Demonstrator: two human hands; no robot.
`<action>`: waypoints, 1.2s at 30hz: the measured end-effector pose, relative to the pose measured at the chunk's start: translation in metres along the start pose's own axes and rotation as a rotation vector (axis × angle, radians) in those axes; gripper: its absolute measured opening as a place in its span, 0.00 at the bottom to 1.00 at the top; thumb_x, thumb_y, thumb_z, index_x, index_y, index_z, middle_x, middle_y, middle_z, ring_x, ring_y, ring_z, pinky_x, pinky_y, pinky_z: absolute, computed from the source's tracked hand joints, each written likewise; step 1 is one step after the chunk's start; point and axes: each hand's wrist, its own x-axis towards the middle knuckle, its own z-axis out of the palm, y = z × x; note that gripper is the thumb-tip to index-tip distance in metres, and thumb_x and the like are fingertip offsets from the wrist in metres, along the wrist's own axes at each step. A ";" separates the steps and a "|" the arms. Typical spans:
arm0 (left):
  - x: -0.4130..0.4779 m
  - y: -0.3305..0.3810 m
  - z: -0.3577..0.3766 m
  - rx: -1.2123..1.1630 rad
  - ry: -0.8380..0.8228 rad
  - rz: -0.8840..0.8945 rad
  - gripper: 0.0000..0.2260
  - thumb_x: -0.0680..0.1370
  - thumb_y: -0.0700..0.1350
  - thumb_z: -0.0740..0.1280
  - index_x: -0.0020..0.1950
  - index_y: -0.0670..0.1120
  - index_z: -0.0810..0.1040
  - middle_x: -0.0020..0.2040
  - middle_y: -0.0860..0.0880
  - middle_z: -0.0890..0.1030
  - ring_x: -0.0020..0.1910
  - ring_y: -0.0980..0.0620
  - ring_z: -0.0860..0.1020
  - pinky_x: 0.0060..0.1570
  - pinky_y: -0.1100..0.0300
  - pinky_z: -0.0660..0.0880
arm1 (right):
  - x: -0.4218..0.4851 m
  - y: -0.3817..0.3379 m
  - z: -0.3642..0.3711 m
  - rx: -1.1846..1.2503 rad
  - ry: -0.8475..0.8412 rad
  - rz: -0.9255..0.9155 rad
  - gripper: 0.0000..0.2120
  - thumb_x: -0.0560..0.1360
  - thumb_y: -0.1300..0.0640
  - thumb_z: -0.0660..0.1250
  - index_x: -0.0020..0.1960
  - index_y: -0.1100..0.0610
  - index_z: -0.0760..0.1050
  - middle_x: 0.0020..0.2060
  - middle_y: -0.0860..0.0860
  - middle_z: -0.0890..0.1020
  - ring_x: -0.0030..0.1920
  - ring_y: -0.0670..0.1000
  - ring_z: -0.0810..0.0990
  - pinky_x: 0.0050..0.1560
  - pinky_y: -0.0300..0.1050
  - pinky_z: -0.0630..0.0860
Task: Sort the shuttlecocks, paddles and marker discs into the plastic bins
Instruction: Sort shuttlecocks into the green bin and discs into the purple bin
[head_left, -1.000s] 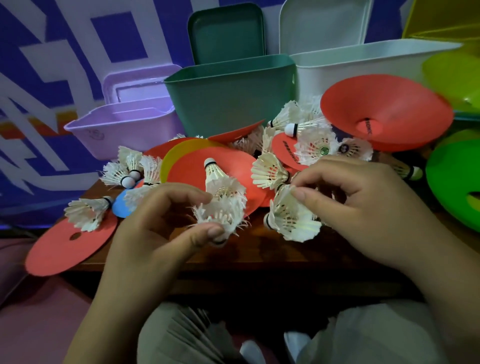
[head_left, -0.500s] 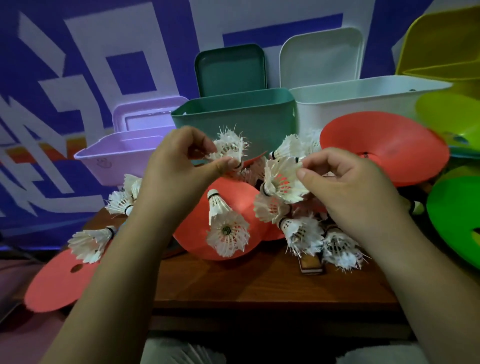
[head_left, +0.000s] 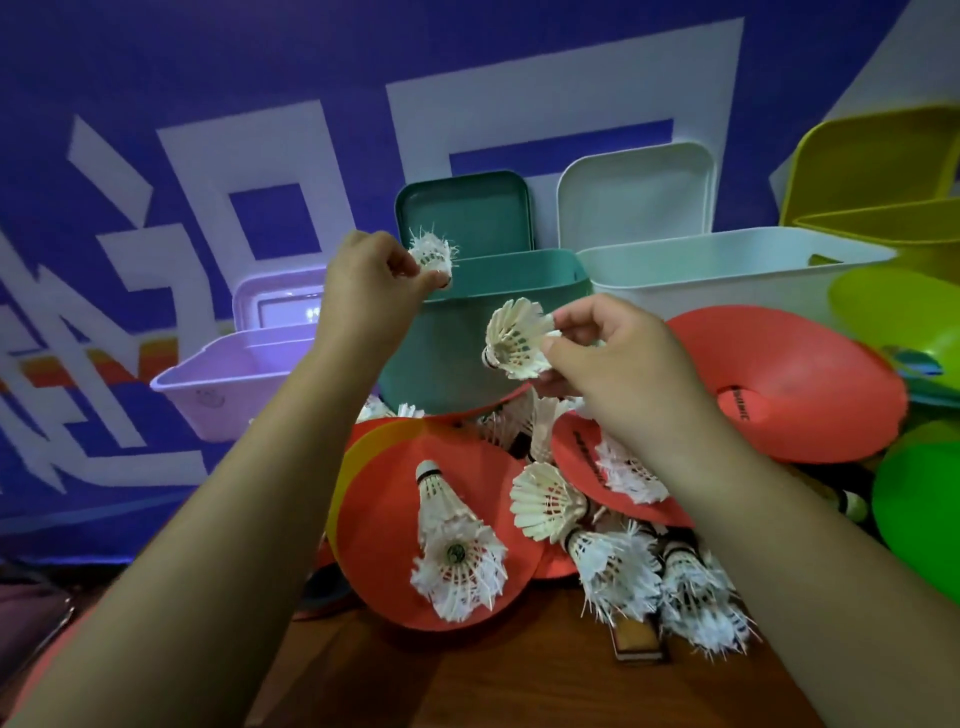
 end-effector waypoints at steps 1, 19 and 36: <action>0.005 0.000 0.004 -0.012 0.007 -0.010 0.14 0.75 0.56 0.77 0.49 0.46 0.82 0.53 0.48 0.76 0.44 0.55 0.75 0.42 0.70 0.65 | 0.005 0.000 0.002 0.016 0.001 0.014 0.06 0.79 0.63 0.71 0.50 0.53 0.82 0.37 0.44 0.85 0.38 0.52 0.89 0.48 0.57 0.87; 0.010 -0.044 0.023 0.340 -0.545 0.053 0.25 0.84 0.46 0.63 0.82 0.55 0.65 0.75 0.45 0.72 0.72 0.41 0.72 0.69 0.50 0.71 | 0.111 -0.035 -0.009 -0.199 0.179 0.054 0.09 0.77 0.66 0.64 0.48 0.53 0.80 0.41 0.55 0.87 0.38 0.53 0.89 0.47 0.57 0.87; 0.000 -0.045 0.015 0.327 -0.640 0.065 0.35 0.85 0.49 0.64 0.86 0.51 0.48 0.86 0.49 0.50 0.85 0.46 0.45 0.80 0.46 0.52 | 0.095 -0.021 -0.012 -0.596 -0.004 0.030 0.10 0.77 0.53 0.66 0.45 0.54 0.85 0.39 0.52 0.86 0.42 0.54 0.84 0.46 0.48 0.81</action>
